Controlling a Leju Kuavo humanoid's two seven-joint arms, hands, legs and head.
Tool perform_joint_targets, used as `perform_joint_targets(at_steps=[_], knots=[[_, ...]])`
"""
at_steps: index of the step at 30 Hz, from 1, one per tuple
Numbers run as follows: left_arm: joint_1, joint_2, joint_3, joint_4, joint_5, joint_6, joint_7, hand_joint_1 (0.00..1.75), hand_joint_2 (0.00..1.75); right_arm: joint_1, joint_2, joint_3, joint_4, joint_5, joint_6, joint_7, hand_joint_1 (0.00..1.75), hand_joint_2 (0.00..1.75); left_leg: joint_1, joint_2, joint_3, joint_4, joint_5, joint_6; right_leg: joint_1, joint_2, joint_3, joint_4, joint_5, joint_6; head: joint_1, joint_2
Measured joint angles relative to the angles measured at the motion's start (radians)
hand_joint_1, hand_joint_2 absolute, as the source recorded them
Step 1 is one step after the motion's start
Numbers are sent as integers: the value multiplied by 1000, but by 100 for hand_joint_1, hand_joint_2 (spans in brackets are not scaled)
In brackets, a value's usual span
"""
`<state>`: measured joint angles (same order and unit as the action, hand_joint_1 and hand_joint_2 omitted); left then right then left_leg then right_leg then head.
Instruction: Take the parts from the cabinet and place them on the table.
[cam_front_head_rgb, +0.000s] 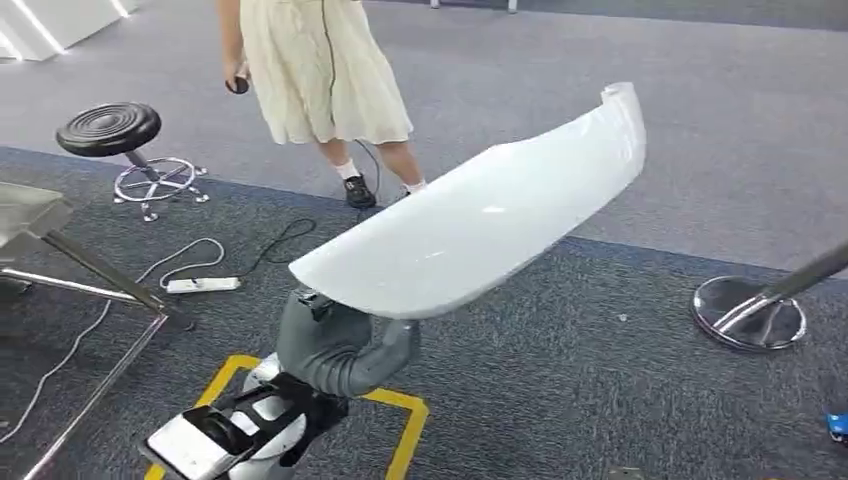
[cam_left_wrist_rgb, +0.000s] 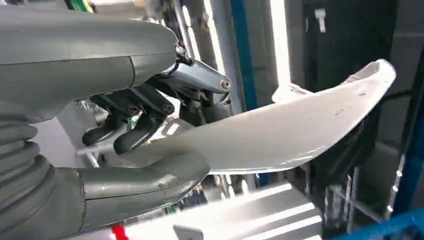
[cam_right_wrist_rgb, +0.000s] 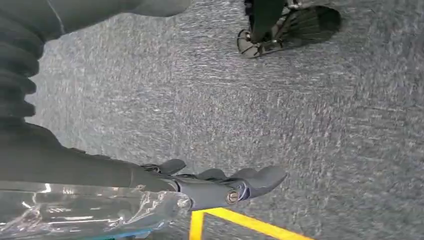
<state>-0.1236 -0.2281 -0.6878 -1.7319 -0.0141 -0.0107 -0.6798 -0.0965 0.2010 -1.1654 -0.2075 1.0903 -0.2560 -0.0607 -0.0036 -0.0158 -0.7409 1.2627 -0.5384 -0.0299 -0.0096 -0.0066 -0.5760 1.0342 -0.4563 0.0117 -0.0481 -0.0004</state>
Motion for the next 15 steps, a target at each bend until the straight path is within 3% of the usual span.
perform_joint_targets(at_steps=[1, 2, 4, 5, 6, 7, 10, 11, 12, 13, 15], knots=[[3, 3, 0, -1, 0, 0, 0, 162, 175, 1, 0, -1, 0, 0, -1, 4, 0, 175, 0, 2, -23, 44, -8, 1, 2, -15, 0, 0, -1, -1, 0, 0], [5, 6, 0, -2, 0, 0, 0, 162, 175, 1, 0, -2, 0, 1, -3, 7, 0, 175, 0, 2, -18, 37, 9, 3, 4, -30, 0, 0, -1, -2, 0, 0], [6, 7, -2, -4, 0, 0, 0, 162, 175, -3, 0, -2, 0, 2, -3, 11, 0, 175, -3, 10, 48, -87, 85, 13, 6, -54, 3, 0, -3, -3, 0, 0], [6, 7, -3, -8, 2, 0, 0, 162, 175, -5, 0, -2, 0, 2, -3, 13, 0, 175, -8, 32, 98, -174, 121, 19, 7, -64, 7, 0, -5, -2, 0, 0], [6, 7, -5, -14, 5, 0, 0, 162, 175, -5, 0, -2, 0, 2, -3, 13, 0, 175, -19, 100, 138, -243, 128, 28, 9, -71, 9, 0, -7, 2, 0, 0], [2, 6, -6, -16, 8, 0, 0, 162, 175, -5, 0, -2, 0, 2, -2, 13, 0, 175, -28, 107, 145, -267, 118, 31, 15, -81, 7, 3, -12, 8, -2, 0], [8, 5, -9, -21, 15, -3, 0, 162, 175, -6, 1, -3, 0, 2, 1, 9, 0, 175, -28, 66, 137, -267, 122, 38, 15, -118, 17, -6, -13, 19, 0, 0], [9, 4, -10, -23, 19, -6, 0, 162, 175, -8, 1, -3, 0, 2, 1, 5, 0, 175, -16, 51, 145, -279, 130, 46, 13, -115, 12, -3, -20, 28, -2, 0], [7, 3, -11, -25, 21, -11, 0, 162, 175, -9, 0, -3, 0, 3, 1, 2, 0, 175, -14, 43, 147, -280, 130, 48, 12, -62, 11, 20, -36, 34, 3, 0], [6, 2, -13, -25, 21, -13, 0, 162, 175, -8, 1, -3, 0, 5, 0, 0, 0, 175, -11, 33, 147, -280, 132, 53, 9, -23, -12, 76, -69, 36, 6, 0], [7, 2, -13, -25, 24, -19, 0, 162, 175, -4, 0, -3, 0, 6, 0, 1, 0, 175, -10, 4, 146, -279, 132, 55, 7, 0, -94, 243, -139, 42, 12, 0]])
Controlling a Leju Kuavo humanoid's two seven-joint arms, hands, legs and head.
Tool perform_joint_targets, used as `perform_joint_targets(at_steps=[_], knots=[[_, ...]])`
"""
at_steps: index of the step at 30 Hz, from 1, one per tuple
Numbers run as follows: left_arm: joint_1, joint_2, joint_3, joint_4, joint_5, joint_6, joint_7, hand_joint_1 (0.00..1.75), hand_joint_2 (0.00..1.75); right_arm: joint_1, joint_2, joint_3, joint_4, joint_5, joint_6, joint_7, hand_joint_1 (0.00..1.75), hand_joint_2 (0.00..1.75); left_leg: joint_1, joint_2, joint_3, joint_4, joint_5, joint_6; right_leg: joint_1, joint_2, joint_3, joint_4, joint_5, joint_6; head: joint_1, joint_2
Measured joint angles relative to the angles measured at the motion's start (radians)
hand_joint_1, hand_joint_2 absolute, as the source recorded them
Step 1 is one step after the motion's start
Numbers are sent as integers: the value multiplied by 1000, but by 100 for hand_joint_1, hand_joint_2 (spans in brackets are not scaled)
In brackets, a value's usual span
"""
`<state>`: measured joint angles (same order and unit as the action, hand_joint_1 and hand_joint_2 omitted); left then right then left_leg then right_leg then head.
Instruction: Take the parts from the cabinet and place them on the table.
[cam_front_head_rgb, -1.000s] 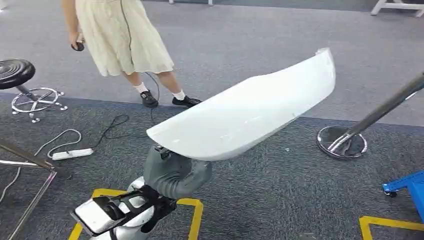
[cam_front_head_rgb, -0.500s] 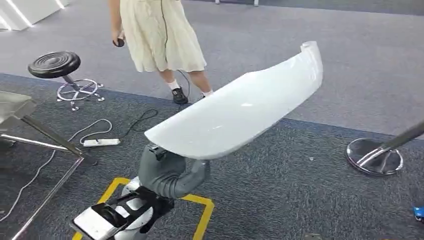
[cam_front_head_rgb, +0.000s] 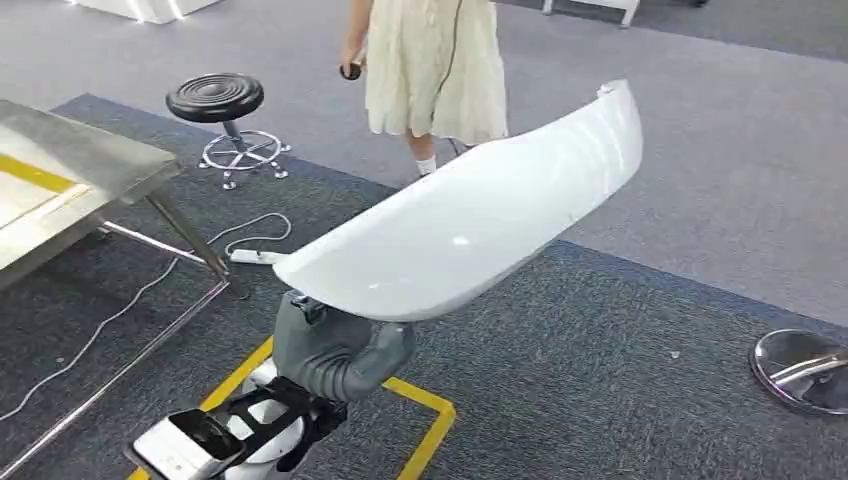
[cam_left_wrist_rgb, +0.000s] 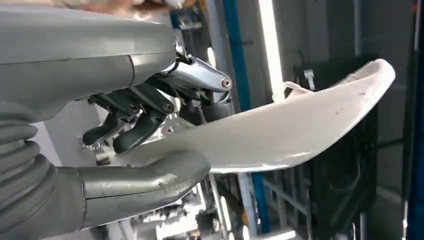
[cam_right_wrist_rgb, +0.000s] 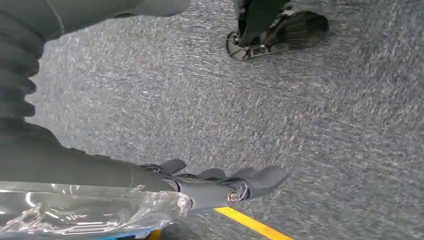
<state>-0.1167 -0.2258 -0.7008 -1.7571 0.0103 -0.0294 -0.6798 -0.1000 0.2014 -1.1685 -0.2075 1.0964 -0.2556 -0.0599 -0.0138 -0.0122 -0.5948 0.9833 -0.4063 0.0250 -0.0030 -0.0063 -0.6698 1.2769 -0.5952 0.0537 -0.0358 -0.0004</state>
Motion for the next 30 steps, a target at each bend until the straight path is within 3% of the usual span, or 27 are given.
perform_joint_targets(at_steps=[1, 2, 3, 4, 5, 6, 7, 8, 10, 11, 12, 13, 15, 16, 17, 18, 20, 21, 22, 26, 27, 28, 29, 30], knots=[[1, 0, 0, 0, 0, -2, 0, 162, 175, 2, 0, 0, 0, 1, 0, 0, 0, 175, 0, -14, 1, 0, 0, 0, 0, 1, -28, 51, -13, 1, 0, 0], [1, 1, 0, 0, 1, -2, 0, 162, 175, 3, 0, 0, 0, 2, 0, 1, 0, 175, 1, -29, 1, 1, 0, 0, 0, 2, -38, 56, -1, 1, 0, 0], [1, 1, 0, 0, 3, -3, 0, 162, 175, 3, 0, 0, 0, 3, 0, 2, 0, 175, 2, -43, 2, 1, 0, -2, -1, 3, -25, 18, 33, 2, 0, 0], [1, 1, 0, 0, 5, -4, 0, 162, 175, 1, 0, 0, 0, 4, -1, 4, 0, 175, 4, -58, 4, 3, 0, -4, -3, 7, 5, -55, 79, 3, 0, 0], [1, 1, 0, 0, 6, -5, 0, 162, 175, 0, 0, 0, 0, 4, -2, 8, 0, 175, 8, -73, 5, 7, -2, -10, -9, 23, 51, -154, 131, 7, 0, 0], [1, 1, -1, 0, 8, -6, 0, 162, 175, 0, 1, 0, 0, 4, -3, 15, 0, 175, 8, -84, 2, 12, -5, -18, -19, 72, 82, -224, 147, 15, 0, 0], [1, 1, 0, 0, 8, -8, 0, 162, 175, 1, 6, 0, 1, 5, -4, 24, 0, 175, 5, -96, -6, 24, -6, -23, -21, 97, 89, -242, 134, 10, 5, 0], [2, 1, 1, 0, 11, -8, 0, 162, 175, 0, 6, 0, 1, 5, -5, 27, 0, 175, 5, -103, -11, 20, 0, -26, -19, 81, 91, -237, 137, 0, 3, 0], [7, 5, 1, 0, 11, -9, 0, 162, 175, -2, 6, -1, 1, 5, -8, 34, 0, 175, 12, -119, -14, 13, 7, -37, -11, 68, 90, -235, 140, -14, 1, 0], [9, 6, 1, 0, 11, -9, 0, 162, 175, -2, 8, -1, 1, 6, -8, 34, 0, 175, 12, -126, -18, 15, 4, -40, -16, 55, 91, -241, 144, -23, 1, 0], [10, 7, 2, -1, 11, -9, 0, 162, 175, -3, 8, -1, 1, 7, -8, 34, 0, 175, 6, -77, -24, 29, -11, -43, -15, 45, 91, -242, 145, -30, -3, 0], [9, 7, 1, -2, 11, -9, 0, 162, 175, -3, 8, -1, 0, 7, -8, 34, 0, 175, 5, -38, -48, 79, -45, -48, -14, 34, 90, -242, 145, -36, -16, 0], [10, 8, 1, -2, 11, -11, 0, 162, 175, 3, 8, -1, 0, 7, -8, 34, 0, 175, 6, -7, -125, 237, -120, -53, -10, 4, 90, -242, 142, -40, -16, 0], [12, 8, 1, -1, 14, -14, 0, 162, 175, 6, 8, -2, 0, 7, -8, 34, 0, 175, 7, -3, -161, 308, -141, -54, -8, -12, 90, -242, 141, -42, -16, 0], [14, 10, 1, -1, 16, -19, 0, 162, 175, 6, 8, -2, 0, 7, -8, 37, 0, 175, 7, -2, -172, 328, -138, -52, -7, -27, 90, -242, 140, -42, -16, 0], [14, 10, 1, -1, 16, -22, 0, 162, 175, 4, 8, -2, 0, 7, -8, 39, 0, 175, 7, -2, -160, 304, -113, -50, -6, -40, 90, -242, 140, -43, -16, 0], [14, 10, 1, -1, 15, -26, 0, 162, 175, 0, 8, -2, 0, 7, -8, 40, 0, 175, 4, 14, -82, 160, -33, -41, -3, -63, 94, -242, 137, -41, -16, 0], [13, 9, 1, -1, 14, -26, 0, 162, 175, -2, 8, -2, 0, 7, -7, 40, 0, 175, -2, 49, -34, 80, -4, -32, -3, -73, 98, -242, 136, -39, -16, 0], [11, 7, 1, -1, 14, -26, 0, 162, 175, -1, 8, -2, 0, 7, -4, 40, 0, 175, -13, 106, -7, 27, -12, -28, 5, -80, 99, -239, 130, -32, -16, 0], [8, 5, 3, -1, 18, -26, 0, 162, 175, -6, 8, -2, 0, 5, -2, 33, 0, 175, -13, 52, -10, 13, -11, -14, 9, -130, 113, -246, 123, -14, -17, 0], [9, 3, 3, -1, 18, -26, 0, 162, 175, -6, 8, -2, 0, 5, -2, 32, 0, 175, -4, 42, -4, 7, -6, -9, 3, -97, 110, -237, 116, -5, -16, 0], [6, 2, 3, -1, 19, -27, 0, 162, 175, -6, 8, -2, 0, 4, -3, 30, 0, 175, 0, 32, -2, 7, -5, -3, 3, -43, 95, -198, 90, -1, -10, 0], [5, 2, 3, -1, 19, -29, 0, 162, 175, -5, 8, -2, 0, 4, -3, 30, 0, 175, 2, 19, -3, 7, -5, -2, 1, -14, 60, -125, 53, 1, -6, 0], [5, 2, 3, -1, 20, -30, 0, 162, 175, -2, 7, -2, 0, 4, -4, 30, 0, 175, 2, 5, -3, 7, -5, 1, 1, -2, 17, -38, 14, 4, -5, 0]])
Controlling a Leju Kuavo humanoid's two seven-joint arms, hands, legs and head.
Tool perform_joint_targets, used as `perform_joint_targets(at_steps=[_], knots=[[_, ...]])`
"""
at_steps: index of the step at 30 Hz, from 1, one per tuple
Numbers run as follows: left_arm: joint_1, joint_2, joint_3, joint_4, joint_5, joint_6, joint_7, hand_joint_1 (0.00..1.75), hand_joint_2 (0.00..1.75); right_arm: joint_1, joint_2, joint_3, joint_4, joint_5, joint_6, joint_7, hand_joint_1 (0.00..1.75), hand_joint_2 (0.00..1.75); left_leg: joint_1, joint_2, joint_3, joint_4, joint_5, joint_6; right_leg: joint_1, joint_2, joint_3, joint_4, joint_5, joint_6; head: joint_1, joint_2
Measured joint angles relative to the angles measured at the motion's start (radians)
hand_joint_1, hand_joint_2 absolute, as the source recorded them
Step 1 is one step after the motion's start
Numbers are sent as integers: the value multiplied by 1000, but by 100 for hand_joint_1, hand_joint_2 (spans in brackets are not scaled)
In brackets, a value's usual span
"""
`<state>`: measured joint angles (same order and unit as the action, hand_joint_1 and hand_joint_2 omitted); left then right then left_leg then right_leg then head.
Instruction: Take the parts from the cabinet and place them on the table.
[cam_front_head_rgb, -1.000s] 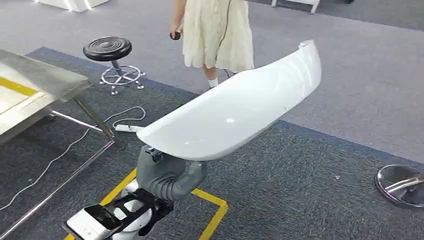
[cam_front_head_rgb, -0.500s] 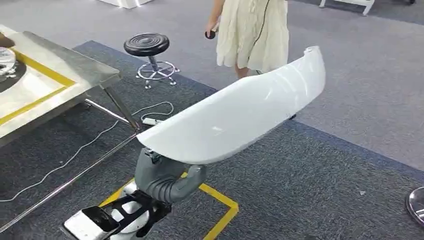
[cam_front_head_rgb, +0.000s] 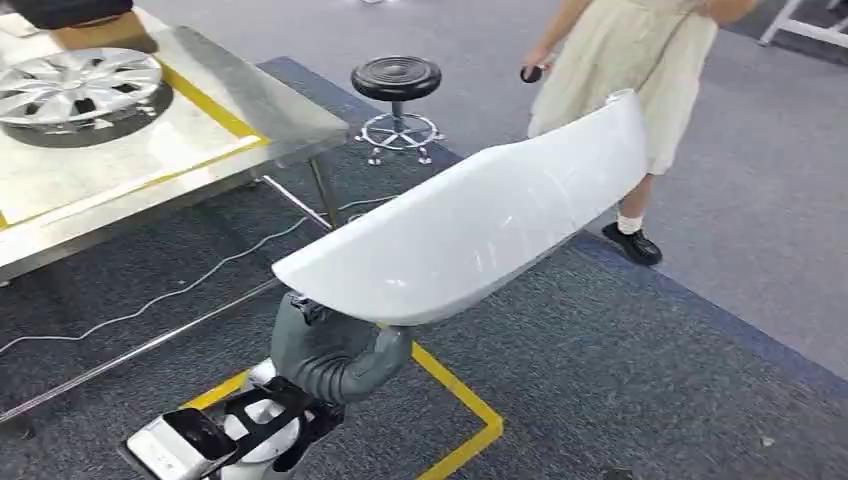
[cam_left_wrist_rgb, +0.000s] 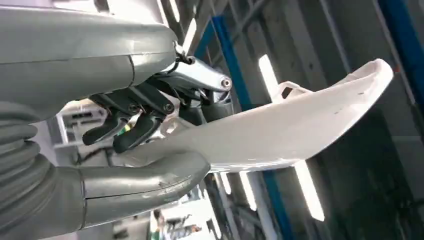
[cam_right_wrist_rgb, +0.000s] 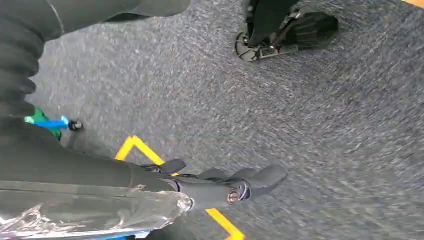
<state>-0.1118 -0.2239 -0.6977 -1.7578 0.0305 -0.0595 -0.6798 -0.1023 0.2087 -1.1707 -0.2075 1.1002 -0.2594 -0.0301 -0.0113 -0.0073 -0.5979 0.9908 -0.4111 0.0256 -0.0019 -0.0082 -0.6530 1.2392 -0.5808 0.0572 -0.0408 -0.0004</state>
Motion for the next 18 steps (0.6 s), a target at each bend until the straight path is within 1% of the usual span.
perform_joint_targets(at_steps=[1, 2, 3, 4, 5, 6, 7, 8, 9, 10, 11, 12, 13, 14, 15, 16, 17, 18], knots=[[1, 0, 0, 0, 1, -2, 0, 162, 175, 2, -1, 0, 0, 0, 0, 0, 0, 175, 0, -16, 0, 0, 0, 1, 0, 3, -40, 74, -26, 2, 1, 0], [2, 0, 0, 0, 1, -3, 0, 162, 175, 4, -1, -1, 0, -1, -1, 0, 0, 175, 0, -30, 1, 0, 0, 1, 0, 4, -62, 107, -27, 2, 1, 0], [2, 0, 0, 0, 1, -5, 0, 162, 175, 4, -2, -2, 0, -1, -1, 0, 0, 175, 1, -45, 2, 1, 0, 0, 0, 4, -62, 94, -5, 2, 1, 0], [2, 0, 0, 0, 1, -5, 0, 162, 175, 3, -3, -3, 0, 0, -1, 0, 0, 175, 2, -62, 4, 2, 0, -1, -2, 7, -37, 31, 42, 1, 1, 0], [2, 0, 0, 0, 1, -5, 0, 162, 175, 2, -3, -3, 0, 1, -2, 0, 0, 175, 6, -77, 6, 3, -1, -4, -5, 18, 5, -61, 94, 3, 0, 0], [2, 0, 0, 0, 1, -5, 0, 162, 175, 2, -3, -3, 0, 3, -3, 2, 0, 175, 8, -90, 7, 6, -3, -10, -13, 54, 47, -154, 138, 10, 1, 0], [2, 0, 0, 0, 1, -5, 0, 162, 175, 3, -3, -3, 0, 3, -3, 3, 0, 175, 3, -103, 3, 10, -5, -18, -23, 118, 65, -191, 128, 17, 2, 0], [1, 0, 0, 0, 2, -5, 0, 162, 175, 3, -3, -3, 0, 3, -3, 4, 0, 175, 4, -115, -6, 18, -3, -21, -26, 122, 73, -205, 125, 8, 3, 0], [1, 0, 0, 0, 3, -5, 0, 162, 175, 2, -3, -3, 0, 4, -3, 4, 0, 175, 6, -124, -11, 12, 2, -27, -23, 108, 70, -202, 125, 1, 2, 0], [2, 0, 1, 0, 4, -5, 0, 162, 175, 2, -3, -3, 0, 4, -3, 6, 0, 175, 11, -136, -13, 9, 7, -35, -18, 100, 69, -200, 127, -6, 3, 0], [2, 0, 2, 0, 4, -5, 0, 162, 175, 2, -3, -4, 0, 4, -5, 6, 0, 175, 12, -148, -15, 7, 9, -40, -17, 86, 70, -202, 129, -13, 3, 0], [3, 0, 3, 0, 4, -5, 0, 162, 175, 0, -3, -5, 0, 4, -5, 6, 0, 175, 11, -121, -18, 12, 3, -43, -21, 68, 73, -208, 133, -23, 4, 0], [0, 0, 3, 0, 5, -4, 0, 162, 175, -1, -3, -5, 0, 5, -5, 5, 0, 175, 4, -63, -30, 39, -19, -49, -20, 59, 74, -210, 132, -31, -8, 0], [-1, 0, 3, 0, 5, -4, 0, 162, 175, 0, -3, -5, 0, 5, -5, 4, 0, 175, 4, -30, -60, 99, -56, -54, -17, 45, 74, -210, 131, -35, -15, 0], [-1, 0, 3, 0, 5, -4, 0, 162, 175, 3, -3, -5, 0, 5, -5, 5, 0, 175, 5, -15, -101, 180, -96, -56, -15, 29, 74, -210, 130, -37, -13, 0], [0, 0, 3, 0, 5, -4, 0, 162, 175, 6, -4, -5, 0, 5, -6, 5, 0, 175, 6, -7, -146, 271, -131, -57, -13, 9, 74, -210, 128, -39, -15, 0], [1, 1, 3, 0, 5, -4, 0, 162, 175, 7, -4, -5, 0, 5, -6, 5, 0, 175, 7, -6, -174, 322, -141, -58, -12, -8, 74, -210, 127, -40, -14, 0], [3, 2, 4, 0, 5, -4, 0, 162, 175, 6, -4, -5, 0, 5, -6, 5, 0, 175, 8, -6, -172, 320, -124, -57, -11, -24, 76, -210, 126, -40, -14, 0]])
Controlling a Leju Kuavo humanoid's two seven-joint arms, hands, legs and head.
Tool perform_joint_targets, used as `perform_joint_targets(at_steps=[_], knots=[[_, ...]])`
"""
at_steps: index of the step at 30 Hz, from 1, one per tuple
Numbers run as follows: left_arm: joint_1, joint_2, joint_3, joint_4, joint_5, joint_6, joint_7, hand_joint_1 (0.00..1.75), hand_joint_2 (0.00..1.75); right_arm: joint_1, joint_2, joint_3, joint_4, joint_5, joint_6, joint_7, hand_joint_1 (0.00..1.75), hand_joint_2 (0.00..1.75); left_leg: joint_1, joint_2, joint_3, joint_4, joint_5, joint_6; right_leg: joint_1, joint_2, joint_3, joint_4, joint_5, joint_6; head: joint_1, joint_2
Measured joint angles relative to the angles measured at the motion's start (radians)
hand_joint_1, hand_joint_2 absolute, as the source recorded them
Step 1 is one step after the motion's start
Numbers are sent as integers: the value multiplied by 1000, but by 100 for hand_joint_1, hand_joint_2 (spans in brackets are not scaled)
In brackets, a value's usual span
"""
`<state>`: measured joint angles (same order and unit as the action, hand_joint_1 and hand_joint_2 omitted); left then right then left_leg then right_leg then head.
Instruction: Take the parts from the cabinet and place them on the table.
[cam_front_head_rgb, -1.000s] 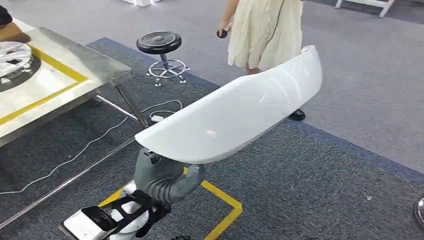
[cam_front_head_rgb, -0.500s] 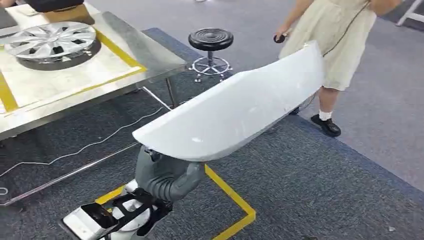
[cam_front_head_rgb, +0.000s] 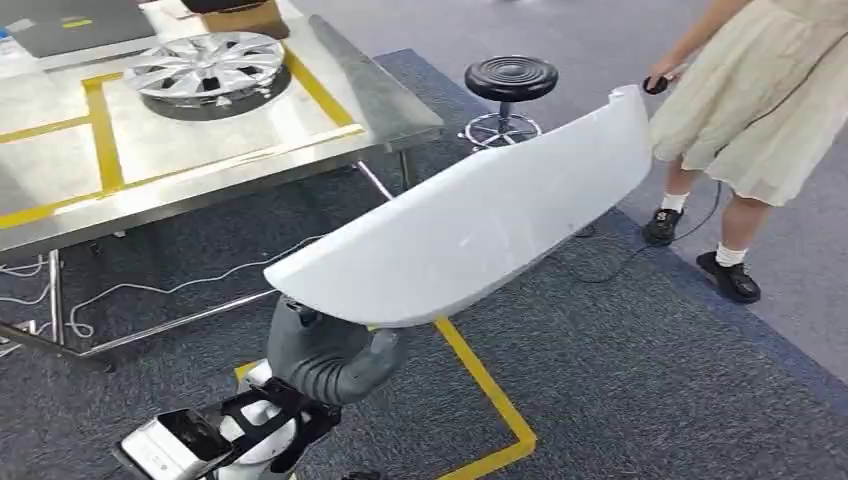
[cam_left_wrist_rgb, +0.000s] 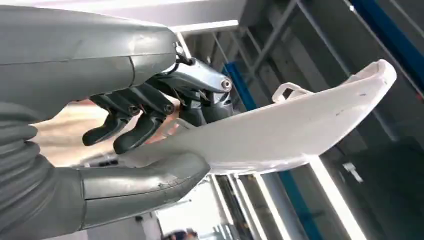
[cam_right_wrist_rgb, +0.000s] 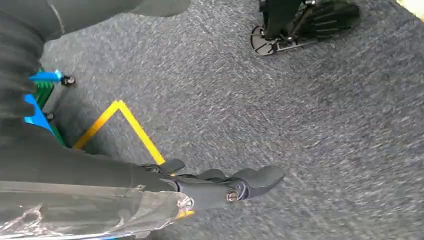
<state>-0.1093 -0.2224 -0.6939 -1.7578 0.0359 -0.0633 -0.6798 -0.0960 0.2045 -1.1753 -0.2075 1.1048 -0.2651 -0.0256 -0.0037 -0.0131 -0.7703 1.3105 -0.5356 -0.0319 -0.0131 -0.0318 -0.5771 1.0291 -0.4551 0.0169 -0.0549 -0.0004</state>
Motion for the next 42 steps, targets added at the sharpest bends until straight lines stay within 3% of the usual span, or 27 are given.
perform_joint_targets(at_steps=[2, 3, 4, 5, 9, 11, 13, 14, 15, 17, 18, 19, 20, 23, 24, 25, 26, 27, 28, 29, 30, 31, 32, 34, 35, 40, 42], knots=[[0, 0, 0, 0, 0, 0, 0, 162, 175, -4, 0, 0, 0, 0, 0, 0, 0, 175, -1, 8, 60, -115, 76, 6, 2, -25, 6, 0, -4, 1, 0, 0], [0, 0, 0, 0, 2, 0, 0, 162, 175, -6, 0, 0, 0, 0, 0, 0, 0, 175, -4, 29, 112, -208, 116, 14, 3, -36, 11, 0, -6, 3, 0, 0], [0, -1, 0, 0, 2, 0, 0, 162, 175, -6, 0, 0, 0, 0, 0, 0, 0, 175, -13, 85, 155, -280, 134, 23, 5, -45, 15, 0, -9, 7, -1, 0], [-2, -2, 0, 0, 2, 0, 0, 162, 175, -6, 0, 0, 0, 0, 0, 0, 0, 175, -19, 93, 165, -313, 120, 27, 15, -55, 14, 6, -17, 15, -1, 0], [2, -2, 1, 0, 2, -3, 0, 162, 175, -10, 0, 0, 0, 2, 15, 7, 0, 175, -12, 43, 166, -318, 125, 47, 14, -94, 29, -5, -25, 36, 0, 0], [2, -4, 0, 0, 2, -4, 0, 162, 175, -9, 0, 0, 0, 2, 18, 7, 0, 175, -5, 26, 168, -320, 127, 56, 9, 0, -3, 72, -72, 45, 8, 0], [2, -4, 0, 0, 2, -4, 0, 162, 175, -5, 0, 0, 0, 2, 24, 7, 0, 175, -4, 0, 168, -320, 127, 59, 8, 26, -86, 238, -144, 50, 13, 0], [2, -4, 0, 1, 2, -4, 0, 162, 175, -2, 0, 0, 0, 2, 24, 7, 0, 175, -4, -14, 168, -320, 126, 59, 8, 28, -118, 293, -157, 52, 13, 0], [3, -4, 0, 2, 2, -2, 0, 162, 175, -1, 0, 0, 0, 2, 25, 7, 0, 175, -4, -29, 169, -320, 126, 59, 8, 28, -132, 306, -147, 52, 13, 0], [3, -4, 0, 2, 1, 4, 0, 162, 175, -3, 0, 0, 0, 2, 24, 5, 0, 175, -1, -62, 174, -319, 126, 57, 4, 32, -93, 197, -61, 51, 13, 0], [3, -4, 1, 2, 2, 8, 0, 162, 175, -3, 0, 0, 0, 2, 23, 4, 0, 175, 1, -76, 176, -317, 124, 52, -1, 52, -51, 101, -8, 53, 13, 0], [3, -4, 1, 2, 3, 11, 0, 162, 175, -3, 0, 0, 0, 2, 22, 3, 0, 175, 3, -87, 175, -314, 122, 47, -10, 100, -21, 27, 21, 58, 13, 0], [2, -4, 3, 2, 3, 16, 0, 162, 175, -3, 1, 0, 0, 2, 23, 3, 0, 175, -3, -100, 168, -304, 120, 39, -19, 150, -8, -2, 3, 58, 15, 0], [5, -3, 7, 3, 7, 18, 0, 162, 175, -5, 1, -1, 0, 1, 27, 1, 0, 175, 9, -134, 155, -311, 133, 22, -8, 120, -8, 5, 3, 37, 14, 0], [5, -3, 8, 3, 9, 18, 0, 162, 175, -6, 1, -1, 0, 2, 31, -1, 0, 175, 9, -145, 151, -311, 132, 15, -14, 104, -5, -1, 7, 28, 13, 0], [6, -3, 10, 3, 9, 19, 0, 162, 175, -7, 2, -1, 0, 3, 34, -1, 0, 175, 4, -93, 148, -300, 122, 11, -14, 90, -2, -3, 7, 21, 14, 0], [5, -3, 10, 3, 9, 19, 0, 162, 175, -8, 2, -1, 0, 3, 34, -2, 0, 175, 0, -44, 129, -261, 94, 8, -14, 82, -2, -4, 6, 13, -2, 0], [5, -4, 11, 3, 10, 19, 0, 162, 175, -6, 2, -1, 0, 2, 33, 0, 0, 175, 1, -16, 90, -183, 51, 3, -12, 69, -2, -4, 5, 10, -3, 0], [5, -3, 11, 4, 10, 19, 0, 162, 175, -4, 2, -1, 0, 1, 29, 6, 0, 175, 3, -3, 48, -98, 13, 1, -11, 54, -2, -4, 4, 9, -3, 0], [5, -3, 12, 5, 10, 19, 0, 162, 175, -2, 2, -1, 0, 2, 21, 8, 0, 175, 5, 0, 14, -30, -10, -1, -10, 42, -2, -4, 3, 8, -3, 0], [7, -3, 13, 7, 10, 23, 0, 162, 175, -1, 2, -1, 0, 2, 16, 8, 0, 175, 6, 1, 0, -2, -10, -2, -10, 33, -2, -4, 3, 8, -3, 0], [8, -3, 15, 8, 11, 24, 0, 162, 175, -2, 2, -1, 0, 4, 10, 11, 0, 175, 7, 1, 10, -19, 13, -2, -10, 26, -2, -4, 3, 8, -3, 0], [8, -3, 16, 10, 12, 26, 0, 162, 175, -4, 2, -1, 0, 10, 3, 16, 0, 175, 8, 1, 41, -77, 52, -1, -10, 24, -1, -4, 2, 10, -3, 0], [8, -4, 17, 13, 12, 29, 0, 162, 175, -7, 2, 1, 0, 32, -18, 26, 0, 175, 8, 7, 141, -252, 129, 6, -11, 22, 5, -4, -1, 15, -3, 0], [7, -4, 17, 13, 8, 32, 0, 162, 175, -7, 2, 5, 0, 46, -31, 31, 0, 175, 3, 12, 167, -298, 117, 8, -2, 22, 4, -1, -3, 23, -3, 0], [4, -8, 14, 12, -5, 16, 0, 162, 175, -6, 2, 39, 0, 116, -77, 88, 0, 175, 10, 9, 172, -316, 118, 36, -8, 22, 3, -6, -7, 53, -1, 0], [-8, -8, 9, 12, 25, -30, 0, 162, 175, -7, 2, 56, 0, 135, -81, 111, 0, 175, 10, 8, 174, -316, 115, 46, -6, 27, -46, 99, -68, 56, 12, 0]])
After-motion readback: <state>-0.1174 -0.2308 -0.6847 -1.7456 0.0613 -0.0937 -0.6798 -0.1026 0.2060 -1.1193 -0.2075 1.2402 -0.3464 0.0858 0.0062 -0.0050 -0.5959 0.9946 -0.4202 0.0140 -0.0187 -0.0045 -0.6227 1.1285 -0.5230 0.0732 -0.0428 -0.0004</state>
